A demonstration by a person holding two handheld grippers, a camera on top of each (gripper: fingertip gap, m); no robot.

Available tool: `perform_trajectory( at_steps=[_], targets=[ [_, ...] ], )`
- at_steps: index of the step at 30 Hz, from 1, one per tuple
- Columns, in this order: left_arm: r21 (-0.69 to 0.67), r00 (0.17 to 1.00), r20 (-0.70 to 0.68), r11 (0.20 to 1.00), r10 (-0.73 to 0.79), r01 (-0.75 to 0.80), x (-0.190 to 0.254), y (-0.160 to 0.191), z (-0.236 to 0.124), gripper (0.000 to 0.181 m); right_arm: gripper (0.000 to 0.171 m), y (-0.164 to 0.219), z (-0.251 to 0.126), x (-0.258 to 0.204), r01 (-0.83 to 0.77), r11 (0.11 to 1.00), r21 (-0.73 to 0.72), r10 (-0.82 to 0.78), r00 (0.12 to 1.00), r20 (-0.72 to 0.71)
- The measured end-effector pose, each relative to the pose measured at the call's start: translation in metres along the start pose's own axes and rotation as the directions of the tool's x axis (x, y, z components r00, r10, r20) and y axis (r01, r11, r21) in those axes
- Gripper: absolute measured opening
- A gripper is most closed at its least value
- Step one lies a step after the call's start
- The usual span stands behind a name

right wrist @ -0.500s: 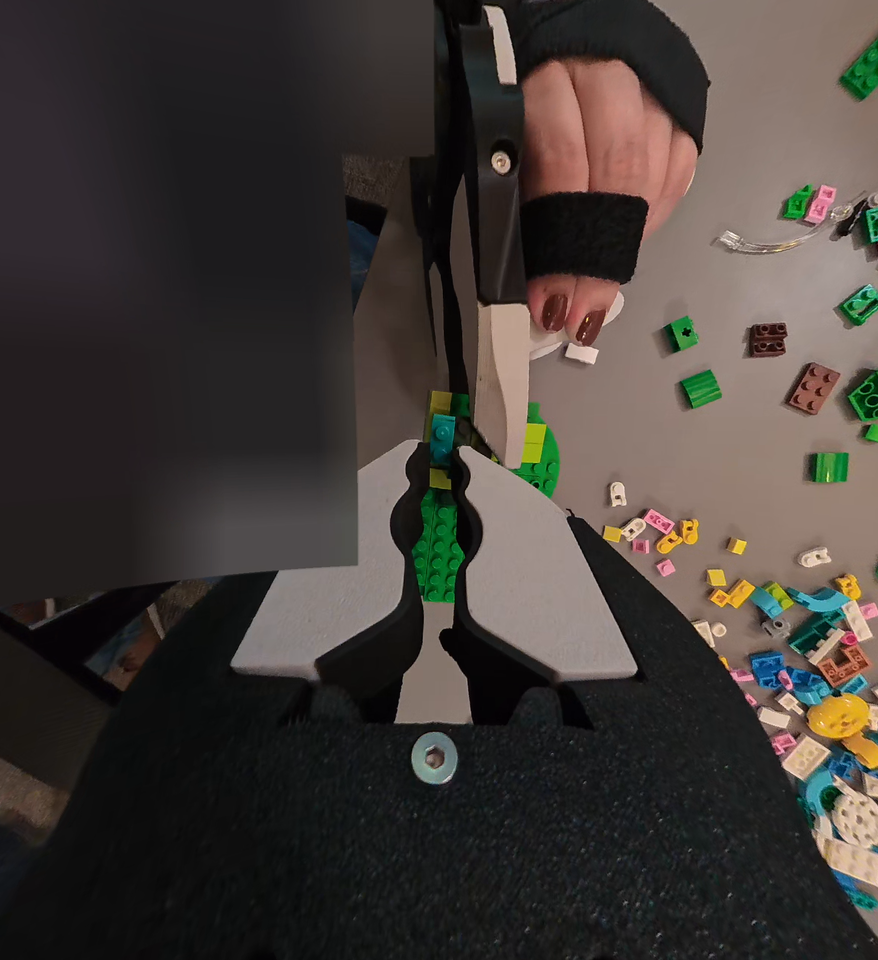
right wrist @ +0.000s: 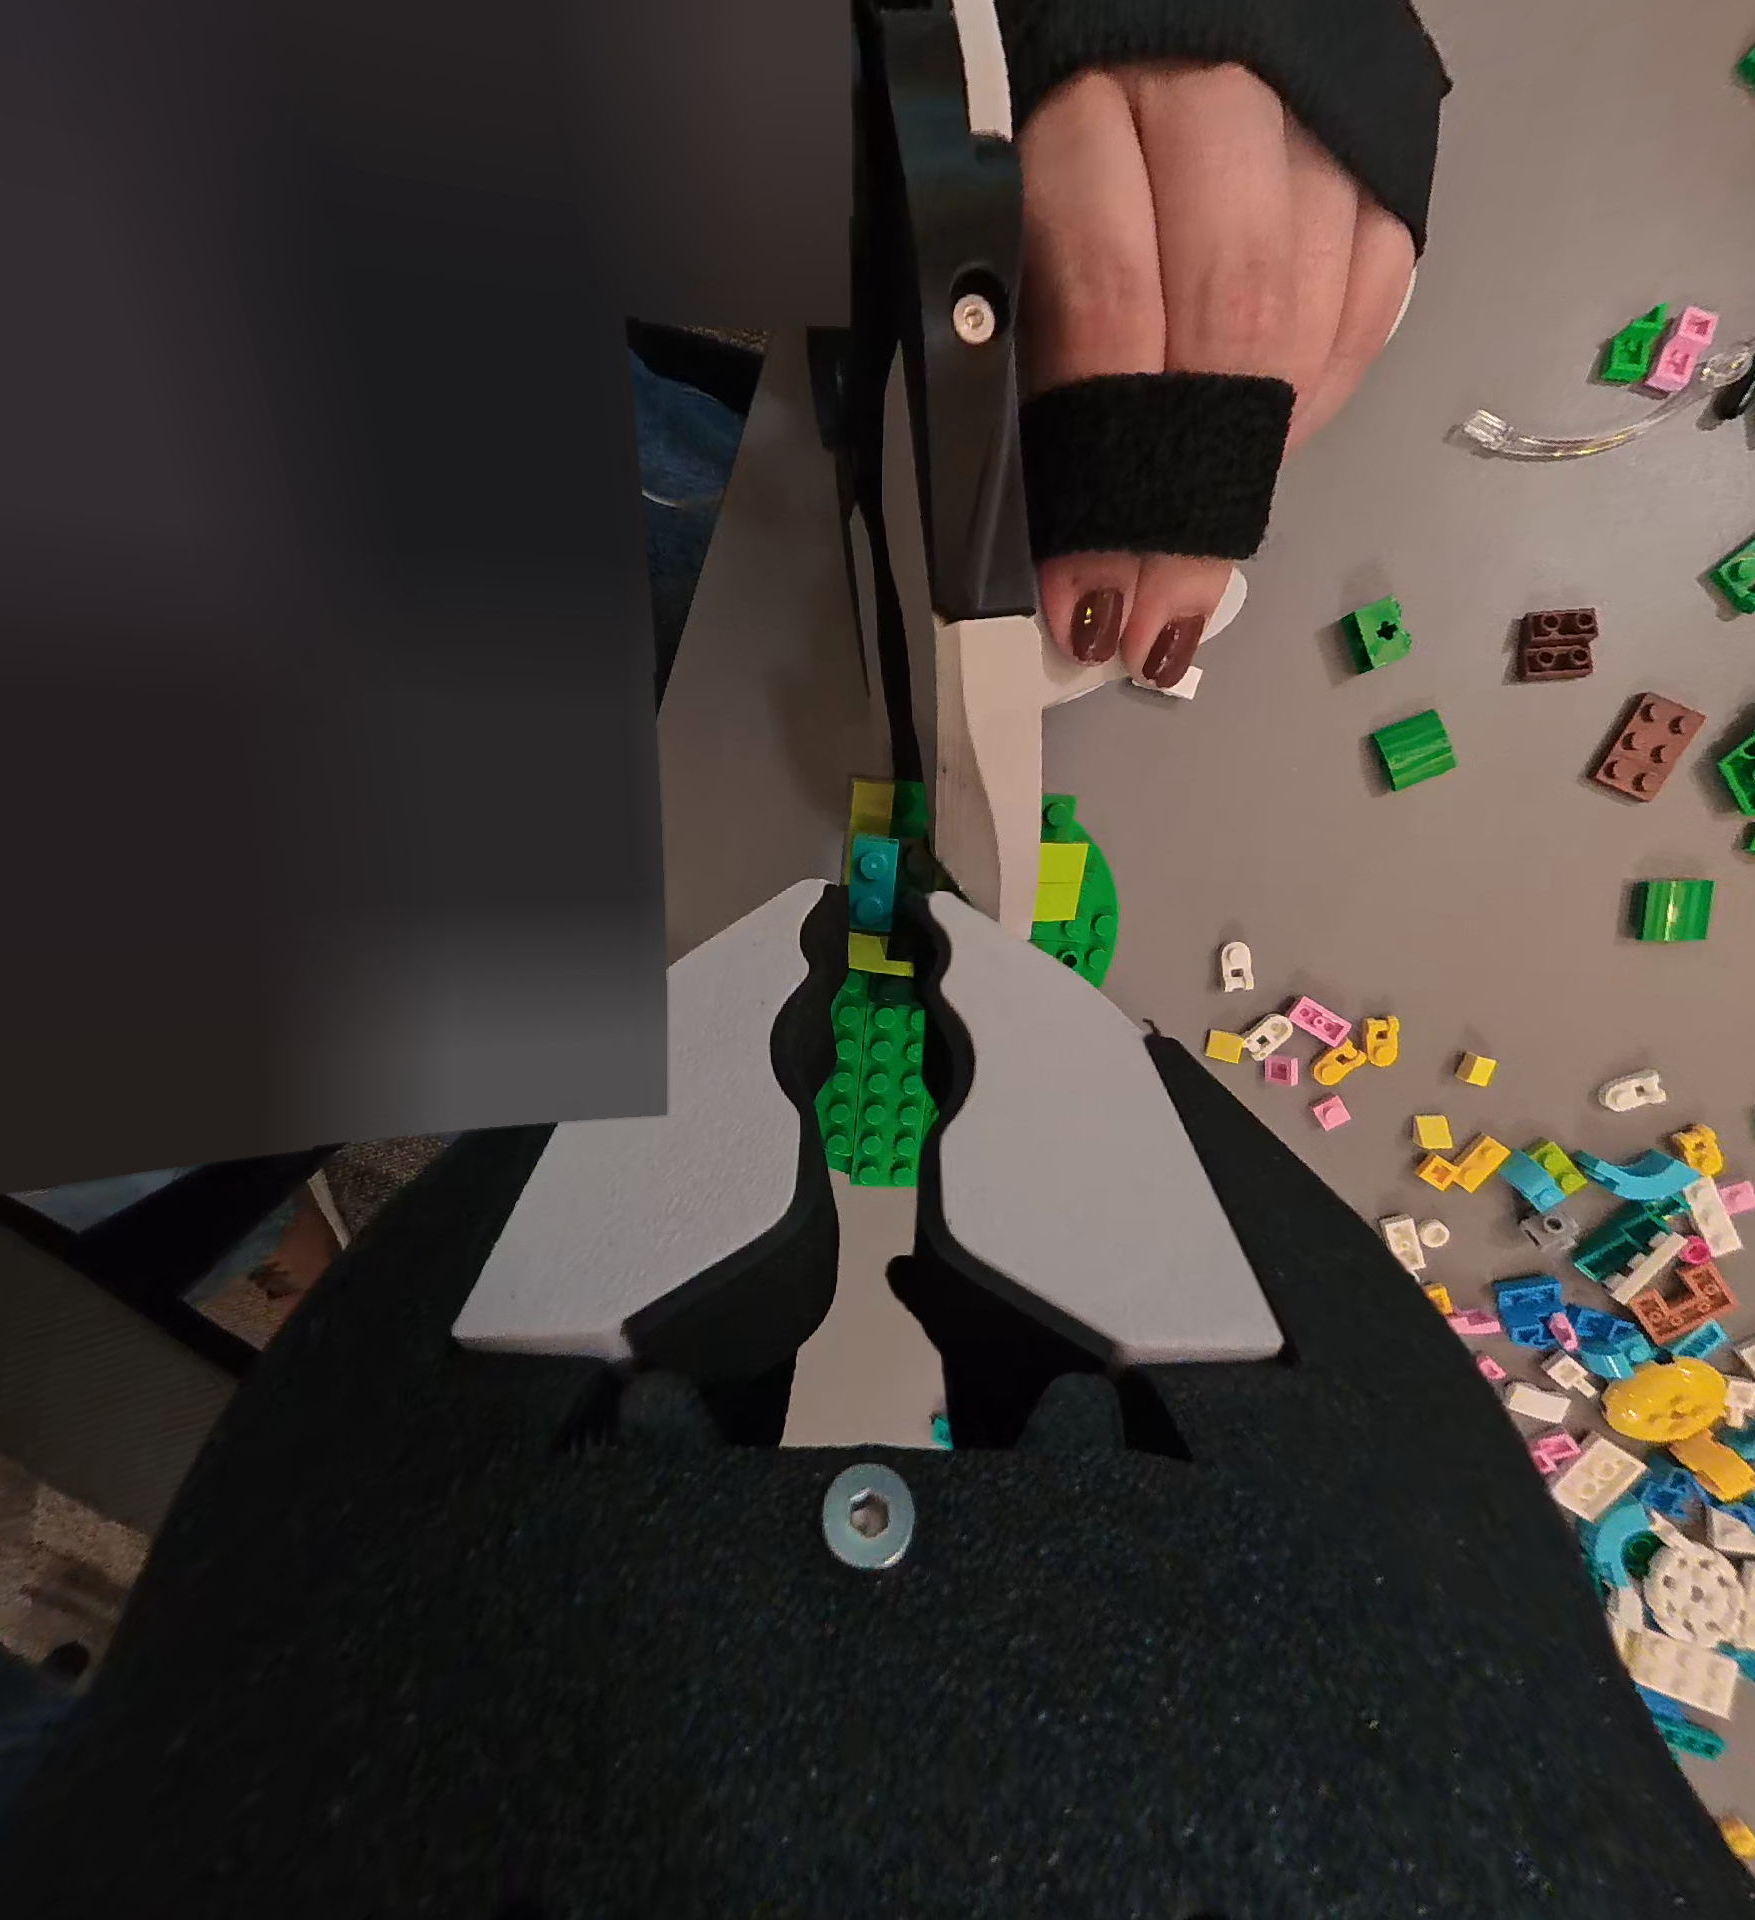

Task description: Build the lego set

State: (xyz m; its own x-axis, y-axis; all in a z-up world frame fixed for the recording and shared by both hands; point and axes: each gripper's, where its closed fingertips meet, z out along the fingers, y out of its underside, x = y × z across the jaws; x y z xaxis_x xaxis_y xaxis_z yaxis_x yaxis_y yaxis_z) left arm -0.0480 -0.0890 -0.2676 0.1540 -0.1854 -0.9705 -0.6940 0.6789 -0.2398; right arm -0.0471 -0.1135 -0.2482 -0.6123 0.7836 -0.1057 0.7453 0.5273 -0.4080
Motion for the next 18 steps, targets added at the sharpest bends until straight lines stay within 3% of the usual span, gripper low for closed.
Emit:
perform_trajectory(
  at_steps=[3,6,8,10,13,16,18],
  targets=[
    [-0.003,1.0,0.0,1.0,-0.004,0.004,0.0,0.001,0.0,0.034,0.018,0.001,-0.003,0.003,0.002,1.0,0.005,-0.001,0.999,-0.038],
    [-0.04,1.0,0.021,0.999,-0.02,0.02,-0.004,0.007,0.001,0.034,0.036,0.0,-0.016,0.011,0.0,0.998,0.057,0.009,0.987,-0.163],
    [-0.057,0.998,0.025,0.997,-0.058,0.06,-0.006,0.012,0.001,0.034,0.036,-0.006,-0.022,0.008,0.039,0.992,0.122,-0.008,0.969,-0.249],
    [-0.079,0.994,0.041,0.991,-0.105,0.107,-0.011,0.017,0.002,0.034,0.043,-0.009,-0.025,0.014,0.123,0.983,0.133,-0.056,0.905,-0.423],
    [-0.095,0.984,0.051,0.98,-0.169,0.174,-0.014,0.023,0.002,0.034,0.036,-0.008,-0.025,0.022,0.23,0.973,0.031,-0.152,0.733,-0.663],
    [-0.097,0.98,0.059,0.977,-0.187,0.193,-0.016,0.024,0.001,0.034,0.03,-0.007,-0.021,0.026,0.265,0.962,-0.067,-0.219,0.604,-0.766],
    [-0.098,0.981,0.056,0.977,-0.184,0.189,-0.016,0.024,0.001,0.034,0.033,-0.007,-0.017,0.027,0.252,0.966,-0.064,-0.209,0.605,-0.768]
  ],
)
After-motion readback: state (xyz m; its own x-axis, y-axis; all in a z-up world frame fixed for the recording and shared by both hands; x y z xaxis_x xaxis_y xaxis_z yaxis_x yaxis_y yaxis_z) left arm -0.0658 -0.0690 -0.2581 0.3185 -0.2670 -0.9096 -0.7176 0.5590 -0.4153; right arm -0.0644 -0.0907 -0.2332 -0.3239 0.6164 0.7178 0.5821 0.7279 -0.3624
